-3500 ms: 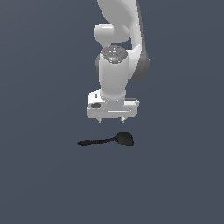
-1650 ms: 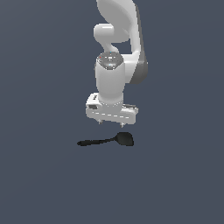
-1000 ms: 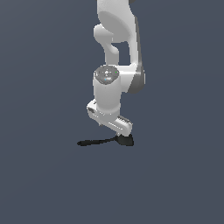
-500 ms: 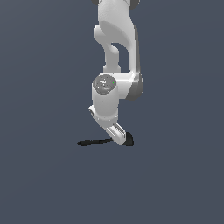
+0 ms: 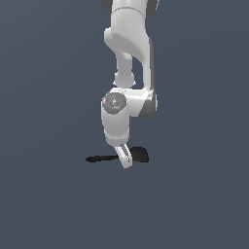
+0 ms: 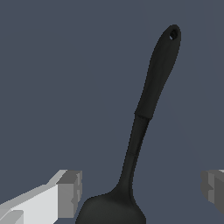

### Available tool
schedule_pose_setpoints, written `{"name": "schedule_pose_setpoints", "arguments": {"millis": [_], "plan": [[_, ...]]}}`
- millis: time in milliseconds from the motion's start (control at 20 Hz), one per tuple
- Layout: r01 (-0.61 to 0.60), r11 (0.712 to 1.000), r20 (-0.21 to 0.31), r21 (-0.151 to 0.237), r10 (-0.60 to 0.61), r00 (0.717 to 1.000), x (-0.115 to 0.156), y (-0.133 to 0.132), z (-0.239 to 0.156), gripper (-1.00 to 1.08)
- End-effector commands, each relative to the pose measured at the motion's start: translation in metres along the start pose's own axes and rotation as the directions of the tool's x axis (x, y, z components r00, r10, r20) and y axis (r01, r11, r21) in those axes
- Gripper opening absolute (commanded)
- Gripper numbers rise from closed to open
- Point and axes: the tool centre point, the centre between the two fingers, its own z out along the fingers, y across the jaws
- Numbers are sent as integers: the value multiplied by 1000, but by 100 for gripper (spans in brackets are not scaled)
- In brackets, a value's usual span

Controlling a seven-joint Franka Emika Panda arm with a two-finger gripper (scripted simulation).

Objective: Pick up the object and move it to a goal position.

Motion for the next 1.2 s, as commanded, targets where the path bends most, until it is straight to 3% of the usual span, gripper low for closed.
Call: {"name": "schedule_pose_setpoints", "arguments": {"millis": [0, 500, 1150], "plan": [[-67, 998, -1, -3, 67, 998, 2, 0, 6, 100], [-226, 974, -5, -10, 226, 974, 7, 0, 20, 100], [-248, 969, -5, -11, 248, 969, 7, 1, 36, 100]]}}
